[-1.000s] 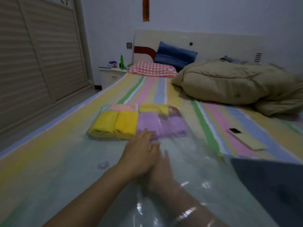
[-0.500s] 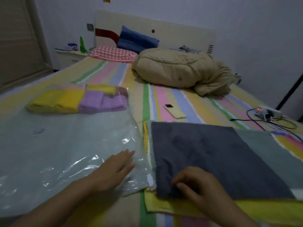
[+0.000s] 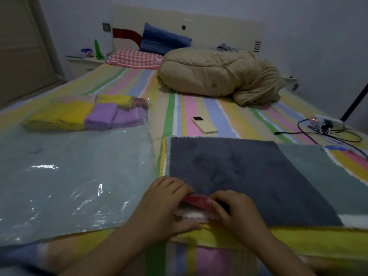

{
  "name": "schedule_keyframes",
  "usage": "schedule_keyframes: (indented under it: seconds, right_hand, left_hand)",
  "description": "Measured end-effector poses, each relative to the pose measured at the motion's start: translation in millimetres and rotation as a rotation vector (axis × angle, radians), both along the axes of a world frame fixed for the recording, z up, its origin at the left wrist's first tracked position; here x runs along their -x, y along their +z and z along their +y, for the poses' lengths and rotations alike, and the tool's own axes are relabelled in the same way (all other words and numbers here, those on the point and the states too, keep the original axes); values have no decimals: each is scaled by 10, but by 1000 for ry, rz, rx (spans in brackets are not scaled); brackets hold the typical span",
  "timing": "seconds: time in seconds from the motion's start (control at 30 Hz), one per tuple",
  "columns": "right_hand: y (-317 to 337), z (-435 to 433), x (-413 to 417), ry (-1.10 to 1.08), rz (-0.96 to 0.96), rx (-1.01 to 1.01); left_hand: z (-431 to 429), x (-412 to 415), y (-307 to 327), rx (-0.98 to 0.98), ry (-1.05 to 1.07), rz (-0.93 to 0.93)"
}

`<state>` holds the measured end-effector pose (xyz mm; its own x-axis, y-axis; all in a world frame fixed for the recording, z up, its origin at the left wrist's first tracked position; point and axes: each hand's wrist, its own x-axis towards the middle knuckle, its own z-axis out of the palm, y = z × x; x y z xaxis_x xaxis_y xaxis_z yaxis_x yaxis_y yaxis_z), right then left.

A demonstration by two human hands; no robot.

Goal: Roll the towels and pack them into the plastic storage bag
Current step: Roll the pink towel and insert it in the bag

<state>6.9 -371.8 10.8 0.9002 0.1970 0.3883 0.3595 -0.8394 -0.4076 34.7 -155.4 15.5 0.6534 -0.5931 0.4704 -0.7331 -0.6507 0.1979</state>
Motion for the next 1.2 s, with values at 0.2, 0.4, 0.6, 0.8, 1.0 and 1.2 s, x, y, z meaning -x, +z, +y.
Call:
schedule_keyframes:
  seconds: [0.2, 0.4, 0.6, 0.8, 1.0, 1.2]
  right_hand:
    - [96, -271, 91, -33, -10, 81]
    - [132, -1289, -84, -318, -106, 280]
    - [192, -1981, -513, -549, -79, 268]
    - [272, -2008, -1245, -541, -143, 191]
    - [271, -2021, -1895, -526, -153, 177]
    - [104, -2106, -2159, -573, -28, 165]
  left_hand:
    - [-110, -339, 87, 405, 168, 402]
    - [-286, -706, 160, 811, 325, 720]
    - [-410, -1122, 66, 705, 552, 585]
    - [-420, -1521, -60, 503, 671, 342]
    - [-416, -1862, -126, 435, 710, 243]
    - [-372, -2099, -169, 404, 643, 284]
